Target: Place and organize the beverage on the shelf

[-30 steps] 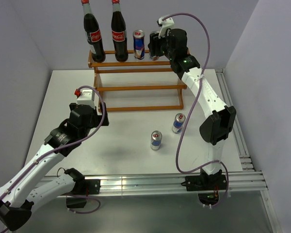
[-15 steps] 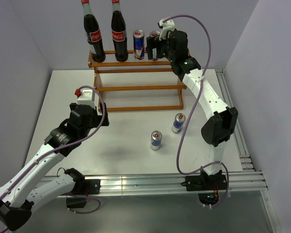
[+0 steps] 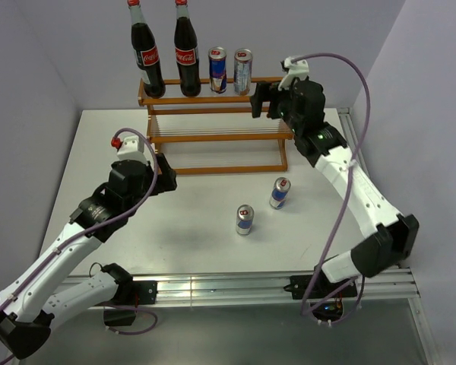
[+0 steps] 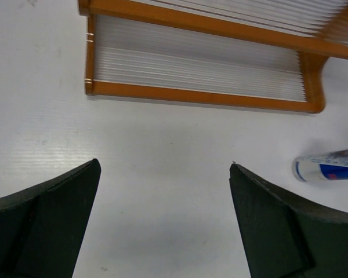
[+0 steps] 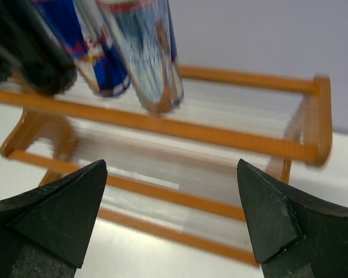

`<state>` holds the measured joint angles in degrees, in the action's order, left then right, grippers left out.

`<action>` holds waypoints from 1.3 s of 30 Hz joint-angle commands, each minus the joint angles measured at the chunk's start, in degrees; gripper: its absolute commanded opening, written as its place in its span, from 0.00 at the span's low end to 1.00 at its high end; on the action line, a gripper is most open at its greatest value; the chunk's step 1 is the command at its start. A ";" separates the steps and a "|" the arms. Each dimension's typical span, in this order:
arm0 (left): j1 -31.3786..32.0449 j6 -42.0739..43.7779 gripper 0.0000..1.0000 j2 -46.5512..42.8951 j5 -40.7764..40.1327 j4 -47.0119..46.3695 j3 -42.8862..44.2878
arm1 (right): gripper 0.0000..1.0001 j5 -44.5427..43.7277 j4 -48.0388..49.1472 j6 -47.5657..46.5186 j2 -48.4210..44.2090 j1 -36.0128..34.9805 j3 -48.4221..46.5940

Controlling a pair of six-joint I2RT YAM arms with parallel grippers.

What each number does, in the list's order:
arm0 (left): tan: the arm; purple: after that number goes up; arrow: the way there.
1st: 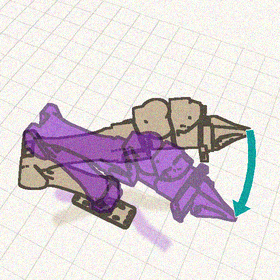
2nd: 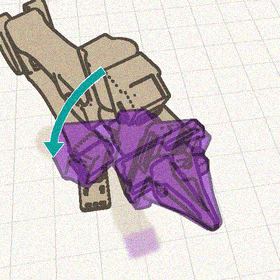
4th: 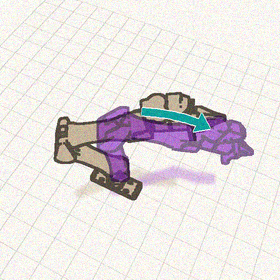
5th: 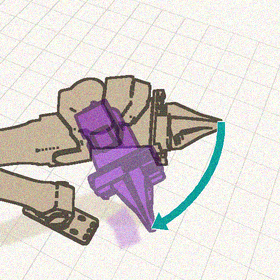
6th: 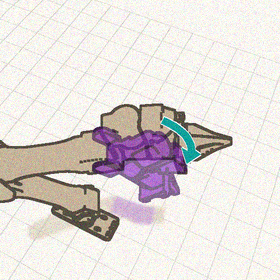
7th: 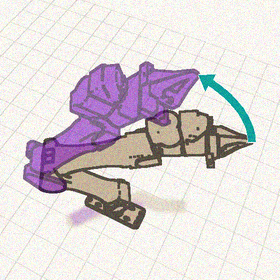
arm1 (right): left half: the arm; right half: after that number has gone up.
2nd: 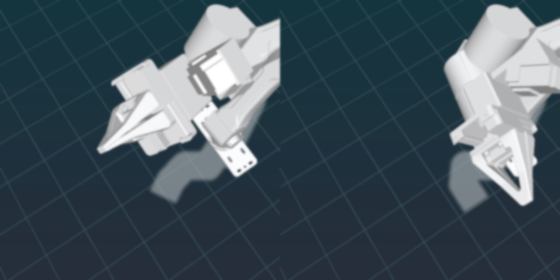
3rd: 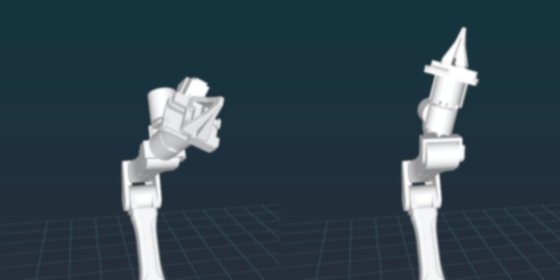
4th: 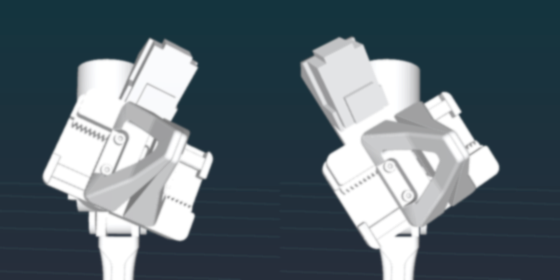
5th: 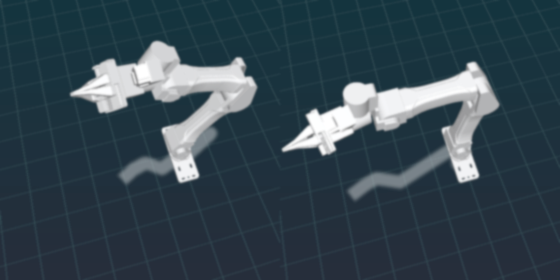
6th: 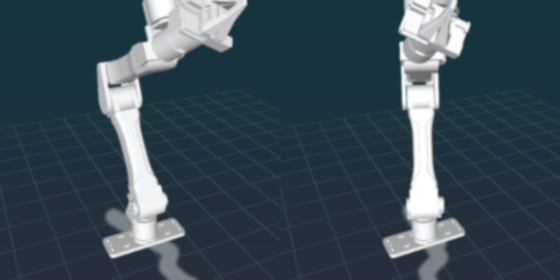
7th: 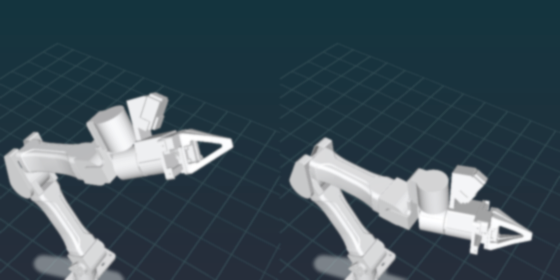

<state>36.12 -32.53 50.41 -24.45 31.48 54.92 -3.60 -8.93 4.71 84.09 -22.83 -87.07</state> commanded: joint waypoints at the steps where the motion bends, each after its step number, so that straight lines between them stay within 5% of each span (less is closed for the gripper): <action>1: -0.08 -4.73 1.00 0.73 5.72 -5.81 -0.86 | 1.00 0.78 -5.72 3.81 -7.43 0.07 7.16; 9: 9.48 -8.16 0.99 11.19 -1.38 -4.86 3.52 | 1.00 -3.34 -14.97 10.67 -20.10 -0.90 22.80; 20: 25.65 -10.80 0.99 27.61 -5.44 -3.35 14.95 | 1.00 -24.26 -18.85 18.12 -37.67 -1.96 34.15; 26: 31.29 -9.83 1.00 37.19 -4.91 -2.39 22.15 | 1.00 -18.65 -12.87 16.65 -48.40 -1.87 42.41; 35: 33.40 -11.23 0.99 47.66 -6.58 1.83 27.53 | 1.00 -15.30 -16.65 15.42 -48.32 -1.96 40.66; 39: 33.67 -12.37 0.90 48.73 -6.66 2.61 27.35 | 1.00 -13.90 -15.60 15.33 -49.20 -1.96 41.36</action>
<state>69.36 -43.31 99.26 -29.43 33.04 80.16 -18.68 -26.26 20.47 35.77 -24.62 -44.73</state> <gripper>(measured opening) 0.922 0.997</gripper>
